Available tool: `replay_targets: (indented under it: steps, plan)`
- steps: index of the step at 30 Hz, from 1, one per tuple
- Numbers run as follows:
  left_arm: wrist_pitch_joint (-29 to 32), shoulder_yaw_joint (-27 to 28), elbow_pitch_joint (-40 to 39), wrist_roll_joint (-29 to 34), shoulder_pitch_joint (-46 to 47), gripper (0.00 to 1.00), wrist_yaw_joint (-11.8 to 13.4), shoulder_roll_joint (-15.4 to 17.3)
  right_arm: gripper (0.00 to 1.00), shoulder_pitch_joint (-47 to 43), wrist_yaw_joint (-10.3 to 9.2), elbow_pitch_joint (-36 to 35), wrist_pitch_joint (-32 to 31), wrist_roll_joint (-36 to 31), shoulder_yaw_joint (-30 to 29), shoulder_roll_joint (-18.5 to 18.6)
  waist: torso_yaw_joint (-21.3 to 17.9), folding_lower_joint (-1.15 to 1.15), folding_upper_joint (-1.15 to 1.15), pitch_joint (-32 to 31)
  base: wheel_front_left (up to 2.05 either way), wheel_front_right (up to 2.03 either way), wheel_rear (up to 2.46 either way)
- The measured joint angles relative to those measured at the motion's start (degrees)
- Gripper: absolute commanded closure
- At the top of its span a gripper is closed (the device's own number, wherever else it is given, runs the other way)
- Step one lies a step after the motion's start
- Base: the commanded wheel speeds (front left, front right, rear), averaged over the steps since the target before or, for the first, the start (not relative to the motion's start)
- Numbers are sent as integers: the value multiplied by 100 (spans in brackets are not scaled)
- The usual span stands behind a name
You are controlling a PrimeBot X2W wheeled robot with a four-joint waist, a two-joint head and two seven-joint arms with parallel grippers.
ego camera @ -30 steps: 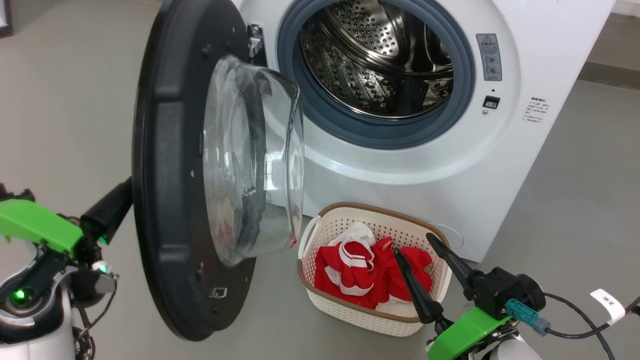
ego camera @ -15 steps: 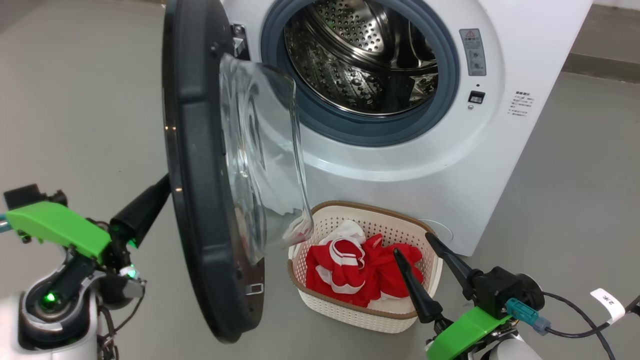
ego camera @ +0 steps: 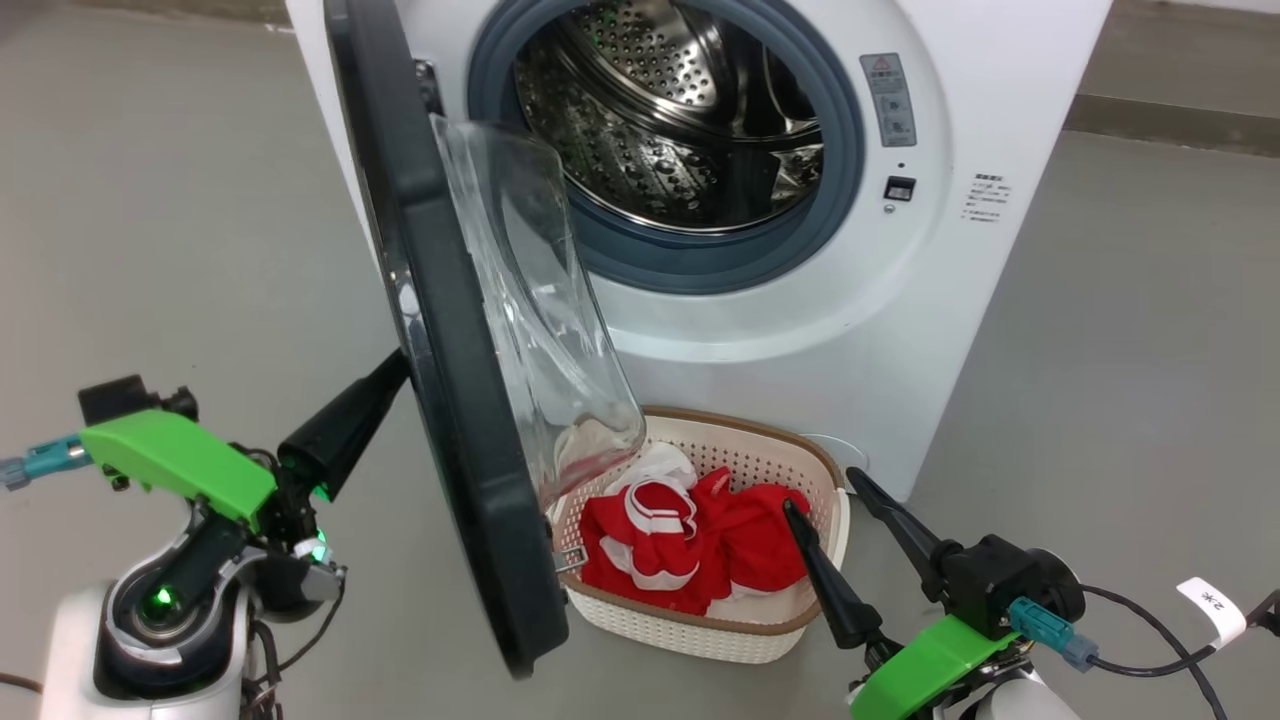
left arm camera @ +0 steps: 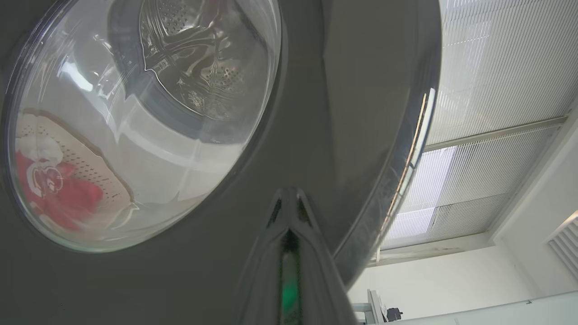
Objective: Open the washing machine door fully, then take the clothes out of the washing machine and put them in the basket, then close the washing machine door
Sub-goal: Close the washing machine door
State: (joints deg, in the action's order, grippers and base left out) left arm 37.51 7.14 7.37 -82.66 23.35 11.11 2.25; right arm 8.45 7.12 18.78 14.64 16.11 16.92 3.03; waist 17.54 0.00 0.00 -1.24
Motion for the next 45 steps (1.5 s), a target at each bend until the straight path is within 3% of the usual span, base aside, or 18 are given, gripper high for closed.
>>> replay_targets:
  steps: [12, 13, 14, 15, 17, 23, 28, 31, 36, 45]
  plan:
    - [-152, -70, 87, -62, -8, 100, -56, -9, 0, -1, 0, 1, 0, -1, -20, 0, -172, 0, 0, -16, 0, 0, 0]
    - [-207, -66, 87, -57, -15, 87, -65, -9, 0, -1, 0, 1, 0, 0, -19, 0, -171, 0, 0, -19, 0, 0, 0]
    - [-260, -51, 88, -37, -27, 24, -104, -9, 0, -1, 0, 1, 0, 0, -19, 0, -168, 0, 0, -23, 0, 0, 0]
    - [-357, -36, 87, 43, -74, 0, -165, 2, 0, -1, 0, 1, 0, 0, -19, 0, -162, 0, 0, -26, 0, 0, 0]
    - [-520, -19, 88, 169, -143, 0, -281, 32, 0, -1, 0, 3, 0, 0, -20, 0, -152, 0, 0, -30, 0, 0, 0]
    - [-1341, -291, 102, 1448, -486, 0, -956, 511, 0, -1, 0, 5, 0, 7, -24, 0, -125, 0, 0, -37, 0, 0, 0]
    - [-2593, -466, 103, 2739, -786, 0, -1470, 833, 0, -1, 0, 2, 0, 58, -25, 1, -128, 0, 0, -28, 0, 0, 0]
    - [-3373, -603, 75, 3398, -918, 0, -1575, 895, 0, -2, 0, 1, 0, 99, -42, 0, -128, 0, 0, -21, 0, 0, 0]
    - [-4656, -951, 71, 5041, -1226, 0, -1512, 1279, 0, -2, 0, -1, 0, 220, -109, 0, -131, 0, 0, -15, 0, 0, 0]
    - [-5177, -1393, 124, 6245, -1515, 0, -1366, 1359, 0, -3, 0, -5, 0, 258, -98, 0, -170, 0, 0, -47, 0, 0, 0]
